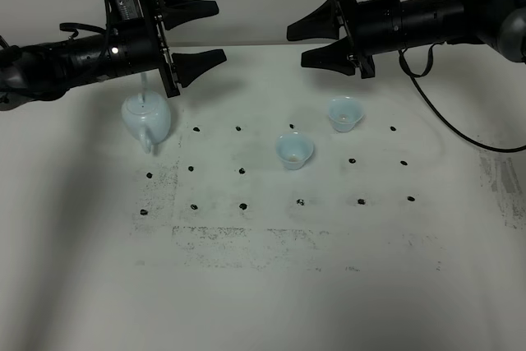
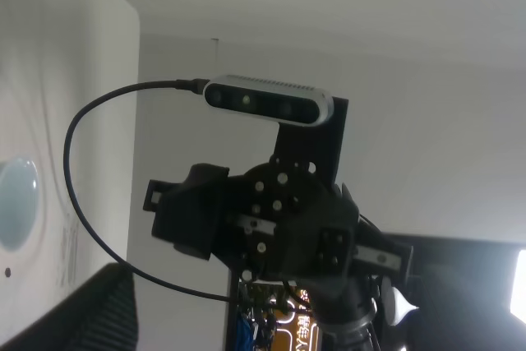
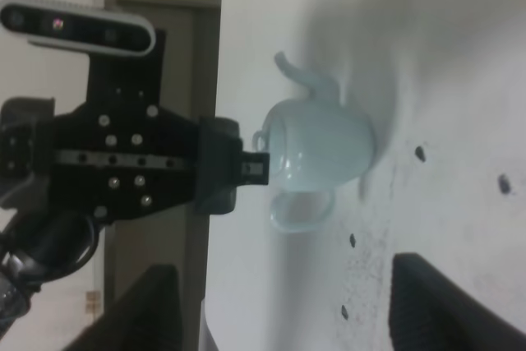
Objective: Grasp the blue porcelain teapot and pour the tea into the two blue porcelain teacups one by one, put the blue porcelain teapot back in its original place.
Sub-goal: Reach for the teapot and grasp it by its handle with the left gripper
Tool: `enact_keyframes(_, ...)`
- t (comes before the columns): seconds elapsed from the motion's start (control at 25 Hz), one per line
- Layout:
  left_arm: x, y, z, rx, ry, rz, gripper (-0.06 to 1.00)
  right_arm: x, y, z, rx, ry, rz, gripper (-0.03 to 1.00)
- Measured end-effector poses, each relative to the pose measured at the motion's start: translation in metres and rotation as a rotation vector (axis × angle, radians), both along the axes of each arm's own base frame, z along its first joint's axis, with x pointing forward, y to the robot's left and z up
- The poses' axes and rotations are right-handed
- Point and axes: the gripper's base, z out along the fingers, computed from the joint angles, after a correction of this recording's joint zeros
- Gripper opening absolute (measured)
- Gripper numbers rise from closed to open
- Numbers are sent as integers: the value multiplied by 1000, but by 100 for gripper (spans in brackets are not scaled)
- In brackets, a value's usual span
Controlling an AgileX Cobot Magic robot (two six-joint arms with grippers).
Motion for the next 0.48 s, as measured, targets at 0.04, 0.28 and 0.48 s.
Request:
enact_keyframes(0.04, 0, 0, 0, 0, 0, 0, 71, -1, 3, 0, 0, -1, 6, 57)
enact_keyframes(0.28, 0, 0, 0, 0, -1, 0, 71, -1, 3, 1, 0, -10, 10, 56)
enact_keyframes(0.48, 0, 0, 0, 0, -1, 0, 71, -1, 3, 1, -2, -18, 12, 56)
